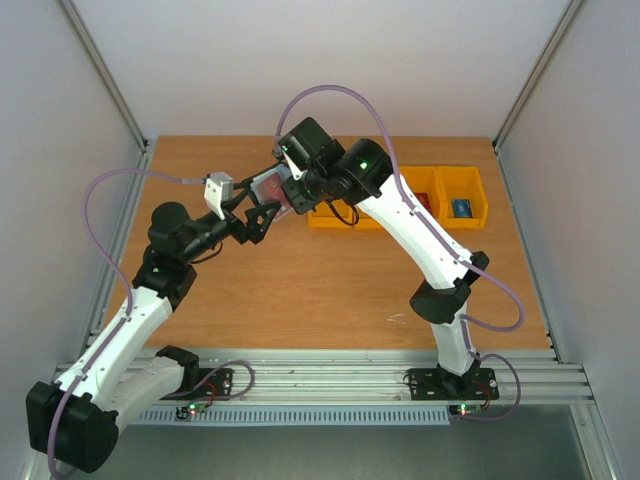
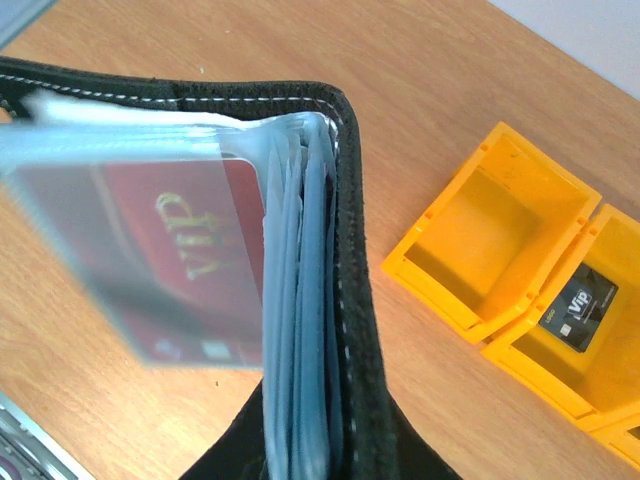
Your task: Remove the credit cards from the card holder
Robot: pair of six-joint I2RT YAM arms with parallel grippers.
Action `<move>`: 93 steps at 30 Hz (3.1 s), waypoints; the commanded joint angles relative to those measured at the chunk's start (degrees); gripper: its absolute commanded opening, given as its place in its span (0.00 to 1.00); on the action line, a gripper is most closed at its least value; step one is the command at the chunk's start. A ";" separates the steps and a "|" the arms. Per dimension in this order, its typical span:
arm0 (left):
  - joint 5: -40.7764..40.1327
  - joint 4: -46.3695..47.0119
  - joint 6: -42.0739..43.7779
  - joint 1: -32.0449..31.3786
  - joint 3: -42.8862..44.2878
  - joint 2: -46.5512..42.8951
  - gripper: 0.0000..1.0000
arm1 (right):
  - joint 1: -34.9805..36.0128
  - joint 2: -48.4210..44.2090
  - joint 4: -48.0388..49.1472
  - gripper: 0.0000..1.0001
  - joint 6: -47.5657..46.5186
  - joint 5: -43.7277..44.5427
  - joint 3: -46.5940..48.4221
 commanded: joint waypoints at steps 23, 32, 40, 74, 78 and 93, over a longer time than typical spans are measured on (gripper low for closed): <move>17.84 9.03 -6.60 5.40 -0.42 -2.10 0.97 | -12.98 -15.30 8.32 0.01 -11.36 -45.84 -14.21; 13.78 7.61 -3.53 4.81 2.56 -1.44 0.99 | -10.13 -11.68 9.07 0.01 -3.48 -31.70 -10.98; 10.54 6.46 -1.07 1.30 2.91 0.07 0.99 | -4.85 -3.28 5.84 0.01 0.54 -21.12 -1.15; 6.17 3.29 -0.74 1.26 2.32 0.54 0.90 | -1.75 -1.80 10.25 0.01 2.19 -30.79 -0.92; 7.40 3.34 -0.86 1.24 2.45 0.74 0.77 | -1.45 -2.03 10.56 0.01 1.22 -31.43 -0.53; 7.87 4.63 -2.72 2.35 1.44 -0.96 0.02 | -10.09 -11.93 22.48 0.03 2.03 -53.59 -15.30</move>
